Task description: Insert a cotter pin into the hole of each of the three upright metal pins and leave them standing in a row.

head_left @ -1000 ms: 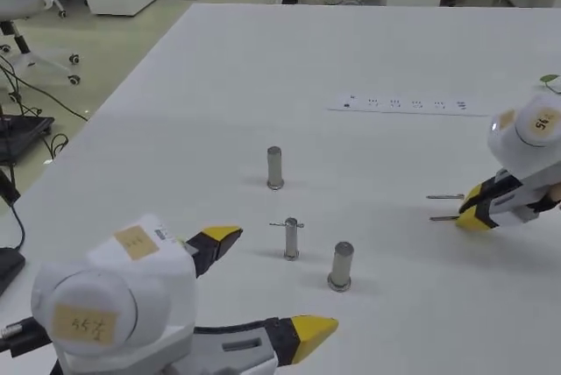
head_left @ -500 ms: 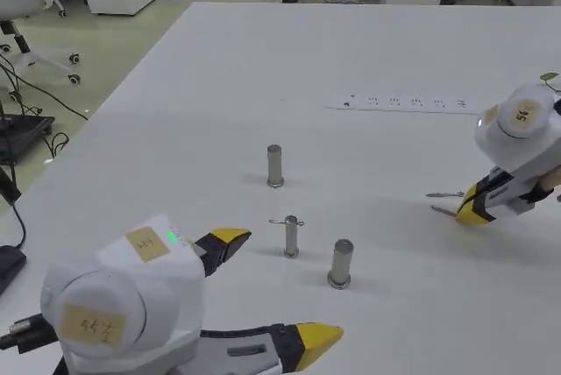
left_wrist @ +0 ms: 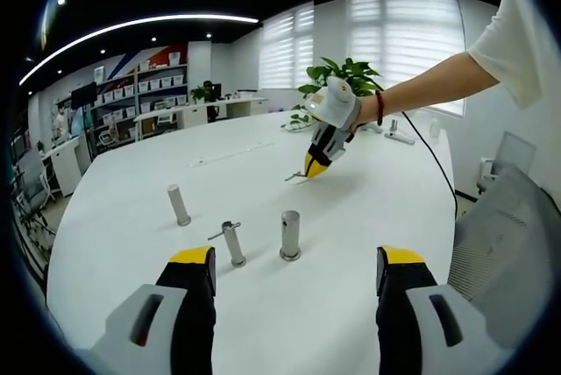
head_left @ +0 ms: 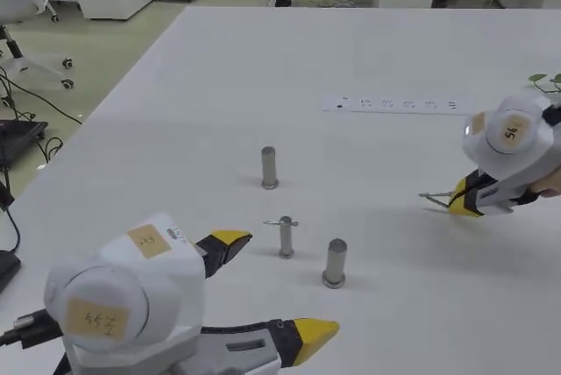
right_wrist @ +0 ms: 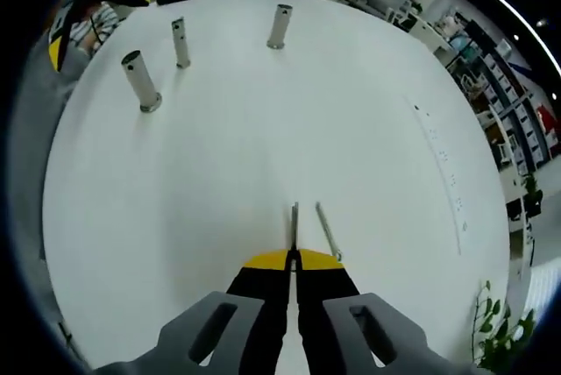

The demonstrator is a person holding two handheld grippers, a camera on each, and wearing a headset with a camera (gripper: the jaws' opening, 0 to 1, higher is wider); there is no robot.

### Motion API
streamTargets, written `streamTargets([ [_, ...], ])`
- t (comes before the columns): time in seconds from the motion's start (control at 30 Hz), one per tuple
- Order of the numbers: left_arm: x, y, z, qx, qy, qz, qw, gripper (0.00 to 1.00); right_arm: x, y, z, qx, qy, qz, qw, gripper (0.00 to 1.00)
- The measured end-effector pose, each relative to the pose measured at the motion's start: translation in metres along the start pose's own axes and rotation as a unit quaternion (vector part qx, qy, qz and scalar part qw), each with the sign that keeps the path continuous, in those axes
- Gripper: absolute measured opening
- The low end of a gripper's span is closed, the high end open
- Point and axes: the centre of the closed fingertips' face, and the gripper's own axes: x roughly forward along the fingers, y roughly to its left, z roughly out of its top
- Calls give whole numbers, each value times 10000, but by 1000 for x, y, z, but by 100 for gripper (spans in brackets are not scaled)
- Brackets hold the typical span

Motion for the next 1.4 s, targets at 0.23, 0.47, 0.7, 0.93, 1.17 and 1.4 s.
streamTargets([
  [0.23, 1, -2, 4, -60, -39, -30, 10000, 68, -13, 10, 14, -523, -167, -235, 9982, 2],
  [0.47, 2, -3, 12, -302, -118, -69, 9995, 60, -29, 26, 36, -1014, -362, -433, 9932, 2],
  [0.7, 6, -6, 16, -391, -115, -138, 9991, 54, -42, 42, 61, -1487, -731, -508, 9849, 2],
  [0.93, 10, -9, 19, -450, -82, -200, 9988, 48, -54, 61, 85, -1836, -1021, -548, 9762, 2],
  [1.17, 15, -11, 20, -498, -26, -258, 9984, 41, -62, 87, 110, -2139, -1316, -470, 9668, 2],
  [1.4, 18, -9, 21, -923, -28, -228, 9955, 32, -68, 105, 127, -2372, -1489, -425, 9590, 2],
])
